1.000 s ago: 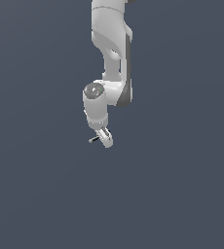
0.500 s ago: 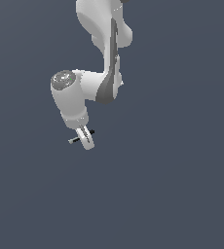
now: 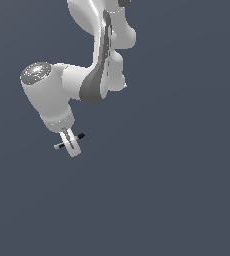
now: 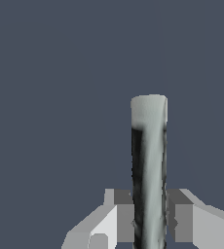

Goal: Pick up the object and move it to a goal position.

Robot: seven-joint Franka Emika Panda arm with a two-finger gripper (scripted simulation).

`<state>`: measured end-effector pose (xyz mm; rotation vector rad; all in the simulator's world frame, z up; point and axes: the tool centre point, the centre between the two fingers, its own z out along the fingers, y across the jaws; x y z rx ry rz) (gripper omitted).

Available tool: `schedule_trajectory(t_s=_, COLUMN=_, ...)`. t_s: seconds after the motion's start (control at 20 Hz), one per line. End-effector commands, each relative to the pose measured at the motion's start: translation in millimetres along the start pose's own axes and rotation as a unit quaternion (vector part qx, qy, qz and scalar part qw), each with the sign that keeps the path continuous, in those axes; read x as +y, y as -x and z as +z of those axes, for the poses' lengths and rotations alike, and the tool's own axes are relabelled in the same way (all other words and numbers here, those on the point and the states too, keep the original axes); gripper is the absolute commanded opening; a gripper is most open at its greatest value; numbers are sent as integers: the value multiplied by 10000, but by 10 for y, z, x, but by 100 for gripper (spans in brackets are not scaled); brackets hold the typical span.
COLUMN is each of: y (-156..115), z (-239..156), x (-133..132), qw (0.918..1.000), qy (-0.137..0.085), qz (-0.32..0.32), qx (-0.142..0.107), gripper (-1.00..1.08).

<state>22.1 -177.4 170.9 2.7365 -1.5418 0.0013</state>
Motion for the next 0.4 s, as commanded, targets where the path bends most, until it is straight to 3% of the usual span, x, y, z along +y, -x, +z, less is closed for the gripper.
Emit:
schedule_trajectory(t_s=0.0, y=-71, z=-54, x=-11, qw=10000, qy=2, qz=-5, qx=-3, gripper=-100)
schedule_trajectory(t_s=0.35, y=-146, z=-107, x=-20, qw=10000, qy=-1, qz=-5, qx=-5, gripper=-100)
